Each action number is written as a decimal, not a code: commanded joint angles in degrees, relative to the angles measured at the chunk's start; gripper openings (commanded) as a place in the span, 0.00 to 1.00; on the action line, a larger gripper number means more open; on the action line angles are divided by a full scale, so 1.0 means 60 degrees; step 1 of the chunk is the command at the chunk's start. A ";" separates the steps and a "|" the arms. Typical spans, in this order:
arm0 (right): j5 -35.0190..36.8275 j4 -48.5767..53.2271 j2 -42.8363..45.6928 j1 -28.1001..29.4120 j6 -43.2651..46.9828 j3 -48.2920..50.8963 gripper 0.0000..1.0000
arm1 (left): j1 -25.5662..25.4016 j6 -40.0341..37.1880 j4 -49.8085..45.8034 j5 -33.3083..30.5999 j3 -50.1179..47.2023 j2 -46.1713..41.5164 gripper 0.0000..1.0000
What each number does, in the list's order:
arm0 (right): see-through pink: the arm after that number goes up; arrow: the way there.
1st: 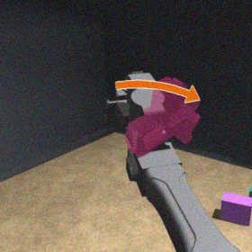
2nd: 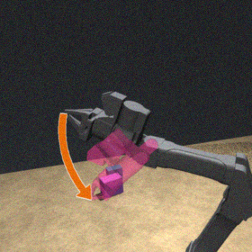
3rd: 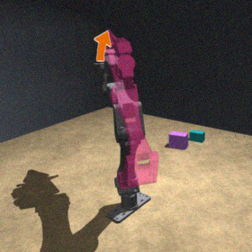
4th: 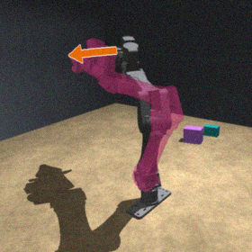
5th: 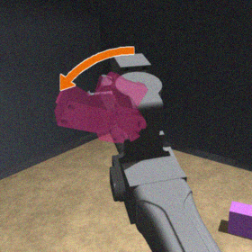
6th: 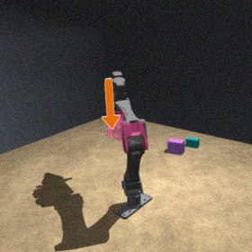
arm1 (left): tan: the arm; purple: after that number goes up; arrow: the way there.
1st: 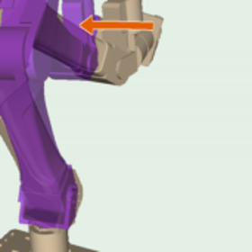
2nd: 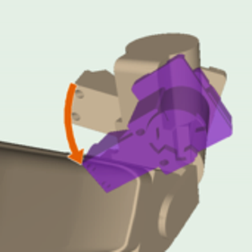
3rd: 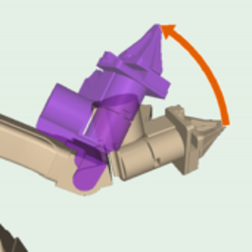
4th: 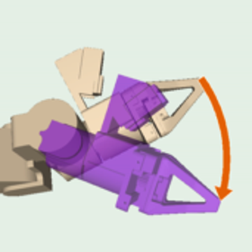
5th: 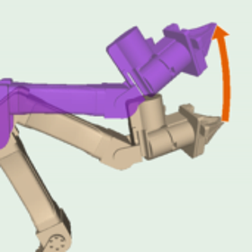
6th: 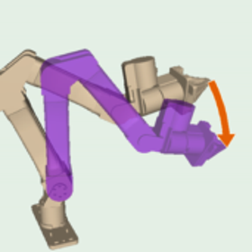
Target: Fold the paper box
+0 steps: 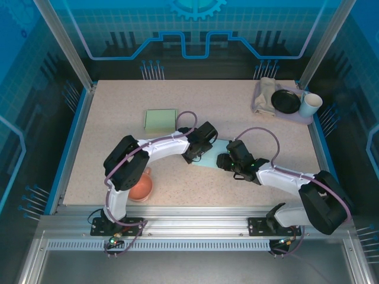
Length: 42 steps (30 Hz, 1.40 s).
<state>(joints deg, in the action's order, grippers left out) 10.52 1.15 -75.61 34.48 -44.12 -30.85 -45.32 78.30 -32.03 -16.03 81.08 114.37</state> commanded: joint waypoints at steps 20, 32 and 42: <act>0.0776 0.1402 0.1475 -0.0121 0.0239 0.0186 0.58 | 0.0185 0.0544 0.0263 0.0446 -0.0886 0.0553 0.77; -0.0802 0.0814 0.1431 -0.1216 0.0622 0.0368 0.51 | 0.0181 0.0601 0.0206 0.0402 -0.0844 0.0524 0.76; -0.2070 0.0088 0.0316 -0.1258 0.0425 0.0257 0.46 | 0.0185 0.0611 0.0166 0.0386 -0.0735 0.0566 0.75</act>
<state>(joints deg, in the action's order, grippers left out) 1.80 3.95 -72.97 27.57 -41.12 -29.23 -44.73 81.12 -24.93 -14.52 78.48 114.17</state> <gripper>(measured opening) 0.464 0.751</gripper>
